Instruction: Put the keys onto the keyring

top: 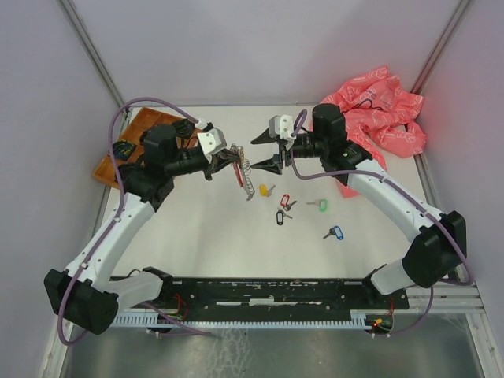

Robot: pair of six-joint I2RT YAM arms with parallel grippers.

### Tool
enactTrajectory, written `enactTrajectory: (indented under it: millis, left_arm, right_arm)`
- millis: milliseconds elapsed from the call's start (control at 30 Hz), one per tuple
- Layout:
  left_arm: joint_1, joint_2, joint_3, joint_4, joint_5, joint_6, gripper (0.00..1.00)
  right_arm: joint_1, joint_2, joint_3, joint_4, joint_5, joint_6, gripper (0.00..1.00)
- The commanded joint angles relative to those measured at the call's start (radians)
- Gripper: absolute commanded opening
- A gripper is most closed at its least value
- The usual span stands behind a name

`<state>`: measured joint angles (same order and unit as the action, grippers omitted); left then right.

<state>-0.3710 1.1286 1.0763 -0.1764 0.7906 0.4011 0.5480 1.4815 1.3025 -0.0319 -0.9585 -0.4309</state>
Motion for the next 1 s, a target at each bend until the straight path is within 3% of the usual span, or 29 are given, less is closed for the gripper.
enactTrajectory:
  millis: [0, 133, 367, 500, 967]
  left_arm:
    - [-0.021, -0.022, 0.127, -0.131, -0.106, 0.145, 0.03]
    - [-0.053, 0.004, 0.218, -0.247, -0.176, 0.210, 0.03]
    - [-0.134, 0.047, 0.297, -0.377, -0.311, 0.300, 0.03]
    - [-0.180, 0.078, 0.335, -0.418, -0.375, 0.332, 0.03]
    - [-0.232, 0.109, 0.361, -0.424, -0.364, 0.364, 0.03]
  right_arm:
    - [0.004, -0.031, 0.081, -0.090, 0.039, -0.126, 0.70]
    - [0.005, -0.050, 0.101, -0.189, 0.013, -0.286, 0.69]
    - [0.005, -0.040, 0.117, -0.171, -0.059, -0.286, 0.56]
    - [0.005, -0.036, 0.129, -0.171, -0.067, -0.282, 0.54]
    - [0.021, 0.007, 0.134, -0.156, -0.084, -0.267, 0.39]
